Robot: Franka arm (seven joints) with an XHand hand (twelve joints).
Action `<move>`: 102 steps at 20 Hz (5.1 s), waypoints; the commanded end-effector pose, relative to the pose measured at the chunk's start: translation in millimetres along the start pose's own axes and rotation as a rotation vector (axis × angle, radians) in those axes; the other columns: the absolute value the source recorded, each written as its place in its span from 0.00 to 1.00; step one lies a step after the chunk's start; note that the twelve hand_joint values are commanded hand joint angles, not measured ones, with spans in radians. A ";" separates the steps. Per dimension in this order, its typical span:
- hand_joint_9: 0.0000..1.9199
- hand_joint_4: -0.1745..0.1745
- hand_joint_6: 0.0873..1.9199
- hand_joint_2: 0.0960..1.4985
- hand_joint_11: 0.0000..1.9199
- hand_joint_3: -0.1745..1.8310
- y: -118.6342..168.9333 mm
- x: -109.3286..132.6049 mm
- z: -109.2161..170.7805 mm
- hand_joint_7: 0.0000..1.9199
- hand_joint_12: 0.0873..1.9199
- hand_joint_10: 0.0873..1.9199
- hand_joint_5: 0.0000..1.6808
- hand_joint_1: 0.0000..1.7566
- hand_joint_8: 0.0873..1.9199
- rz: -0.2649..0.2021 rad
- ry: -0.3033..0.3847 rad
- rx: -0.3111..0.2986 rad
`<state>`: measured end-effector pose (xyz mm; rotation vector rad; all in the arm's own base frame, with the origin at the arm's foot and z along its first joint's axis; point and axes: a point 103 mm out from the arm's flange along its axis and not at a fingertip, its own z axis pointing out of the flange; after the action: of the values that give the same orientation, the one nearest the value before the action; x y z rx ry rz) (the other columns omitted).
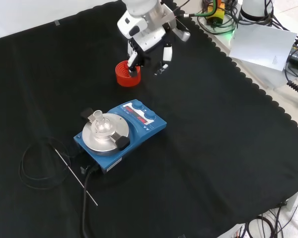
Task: Turn on the heater.
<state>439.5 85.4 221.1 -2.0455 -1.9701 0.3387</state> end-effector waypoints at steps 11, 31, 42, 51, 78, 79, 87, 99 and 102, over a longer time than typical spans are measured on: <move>0.87 0.26 0.42 0.43 0.67 0.56 -5.1 33.6 67.6 0.83 0.69 0.88 0.19 0.81 0.90 -0.092 -0.098 0.181; 0.89 0.36 0.34 0.39 0.67 0.62 11.4 38.7 85.2 0.85 0.73 0.91 0.17 0.84 0.90 -0.141 -0.119 0.281; 0.89 0.37 0.33 0.39 0.67 0.63 18.2 35.3 90.2 0.85 0.73 0.91 0.17 0.84 0.90 -0.143 -0.117 0.292; 0.89 0.37 0.33 0.39 0.67 0.63 21.7 34.9 91.3 0.85 0.73 0.90 0.17 0.84 0.90 -0.143 -0.117 0.277; 0.89 0.36 0.34 0.39 0.67 0.63 23.3 33.9 88.6 0.85 0.73 0.90 0.19 0.83 0.89 -0.138 -0.115 0.291; 0.89 0.36 0.34 0.39 0.67 0.63 22.9 33.8 89.6 0.85 0.73 0.90 0.19 0.83 0.89 -0.137 -0.114 0.293; 0.89 0.36 0.34 0.39 0.67 0.64 22.4 35.2 91.3 0.85 0.72 0.90 0.20 0.83 0.89 -0.139 -0.117 0.294; 0.89 0.36 0.35 0.39 0.67 0.64 24.7 32.1 101.0 0.85 0.72 0.89 0.19 0.83 0.89 -0.135 -0.124 0.315; 0.89 0.36 0.35 0.39 0.67 0.64 24.8 32.9 102.0 0.85 0.72 0.89 0.19 0.83 0.89 -0.135 -0.126 0.316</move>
<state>428.8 121.5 120.2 -1.7251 -1.9666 0.7081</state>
